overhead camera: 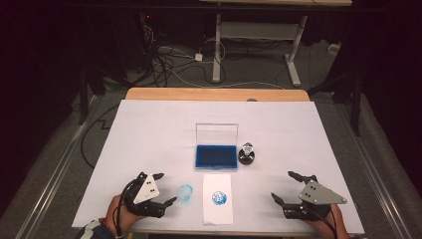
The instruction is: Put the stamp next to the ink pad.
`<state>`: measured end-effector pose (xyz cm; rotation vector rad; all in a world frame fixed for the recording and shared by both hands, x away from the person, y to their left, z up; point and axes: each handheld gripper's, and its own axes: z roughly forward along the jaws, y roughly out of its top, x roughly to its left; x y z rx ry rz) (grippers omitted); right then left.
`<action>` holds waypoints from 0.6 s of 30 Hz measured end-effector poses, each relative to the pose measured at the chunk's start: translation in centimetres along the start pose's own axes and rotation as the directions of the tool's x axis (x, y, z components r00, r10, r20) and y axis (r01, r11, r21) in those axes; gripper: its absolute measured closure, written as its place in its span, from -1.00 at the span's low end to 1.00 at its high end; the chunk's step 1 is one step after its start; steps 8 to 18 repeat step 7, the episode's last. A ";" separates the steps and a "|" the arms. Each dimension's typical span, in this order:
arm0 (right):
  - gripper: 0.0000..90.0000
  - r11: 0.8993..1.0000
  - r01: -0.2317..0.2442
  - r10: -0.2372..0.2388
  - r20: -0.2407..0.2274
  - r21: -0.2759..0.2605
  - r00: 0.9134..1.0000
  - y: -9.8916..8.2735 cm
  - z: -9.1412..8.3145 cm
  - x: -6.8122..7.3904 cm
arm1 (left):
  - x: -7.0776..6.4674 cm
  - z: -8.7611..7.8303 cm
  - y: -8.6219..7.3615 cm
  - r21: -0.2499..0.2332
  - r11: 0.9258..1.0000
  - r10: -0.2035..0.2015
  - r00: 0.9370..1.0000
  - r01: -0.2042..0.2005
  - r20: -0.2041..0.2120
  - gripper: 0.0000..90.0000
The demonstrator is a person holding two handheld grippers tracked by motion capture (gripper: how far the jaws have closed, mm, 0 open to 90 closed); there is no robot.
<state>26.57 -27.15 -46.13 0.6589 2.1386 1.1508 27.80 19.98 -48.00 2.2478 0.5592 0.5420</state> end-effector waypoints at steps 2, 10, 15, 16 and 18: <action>-0.63 1.000 -0.004 0.004 -0.010 0.005 1.000 0.0 0.1 0.0 | 0.0 0.0 0.0 0.001 1.000 0.000 1.000 0.000 0.002 -0.64; -0.63 1.000 -0.011 0.011 -0.003 -0.001 1.000 0.0 0.2 -0.1 | 0.1 0.1 0.0 -0.001 1.000 -0.006 1.000 0.006 0.003 -0.64; -0.63 1.000 -0.011 0.011 -0.003 -0.001 1.000 0.0 0.2 -0.1 | 0.1 0.1 0.0 -0.001 1.000 -0.006 1.000 0.006 0.003 -0.64; -0.63 1.000 -0.011 0.011 -0.003 -0.001 1.000 0.0 0.2 -0.1 | 0.1 0.1 0.0 -0.001 1.000 -0.006 1.000 0.006 0.003 -0.64; -0.63 1.000 -0.011 0.011 -0.003 -0.001 1.000 0.0 0.2 -0.1 | 0.1 0.1 0.0 -0.001 1.000 -0.006 1.000 0.006 0.003 -0.64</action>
